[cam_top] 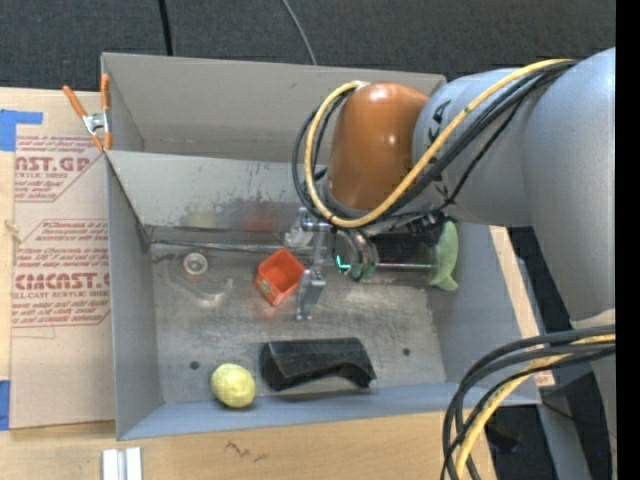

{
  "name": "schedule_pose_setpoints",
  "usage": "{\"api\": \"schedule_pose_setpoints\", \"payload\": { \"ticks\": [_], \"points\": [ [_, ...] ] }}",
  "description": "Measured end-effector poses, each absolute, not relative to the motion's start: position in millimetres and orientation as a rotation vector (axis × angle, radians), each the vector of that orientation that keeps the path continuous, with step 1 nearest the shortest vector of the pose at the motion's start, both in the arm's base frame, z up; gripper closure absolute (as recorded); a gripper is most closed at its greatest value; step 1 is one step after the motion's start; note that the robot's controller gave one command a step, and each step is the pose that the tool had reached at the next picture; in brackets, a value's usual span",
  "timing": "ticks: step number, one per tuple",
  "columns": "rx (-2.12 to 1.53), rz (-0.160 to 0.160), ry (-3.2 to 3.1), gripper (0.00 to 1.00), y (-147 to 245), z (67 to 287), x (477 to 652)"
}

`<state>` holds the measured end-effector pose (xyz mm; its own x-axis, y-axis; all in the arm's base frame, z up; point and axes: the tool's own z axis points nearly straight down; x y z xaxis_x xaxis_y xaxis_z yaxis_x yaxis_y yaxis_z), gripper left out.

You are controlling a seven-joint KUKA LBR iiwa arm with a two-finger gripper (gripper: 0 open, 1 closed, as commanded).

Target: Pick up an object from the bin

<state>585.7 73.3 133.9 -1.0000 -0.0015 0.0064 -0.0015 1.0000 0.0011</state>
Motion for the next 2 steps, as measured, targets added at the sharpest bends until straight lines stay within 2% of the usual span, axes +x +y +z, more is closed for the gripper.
{"api": "schedule_pose_setpoints", "payload": {
  "ticks": [1, 2],
  "points": [
    [0.002, -0.002, -3.143, 0.00, 73.0, 138.3, 587.7],
    [-0.286, -0.029, -3.159, 1.00, 108.4, 95.6, 587.6]
  ]
}}
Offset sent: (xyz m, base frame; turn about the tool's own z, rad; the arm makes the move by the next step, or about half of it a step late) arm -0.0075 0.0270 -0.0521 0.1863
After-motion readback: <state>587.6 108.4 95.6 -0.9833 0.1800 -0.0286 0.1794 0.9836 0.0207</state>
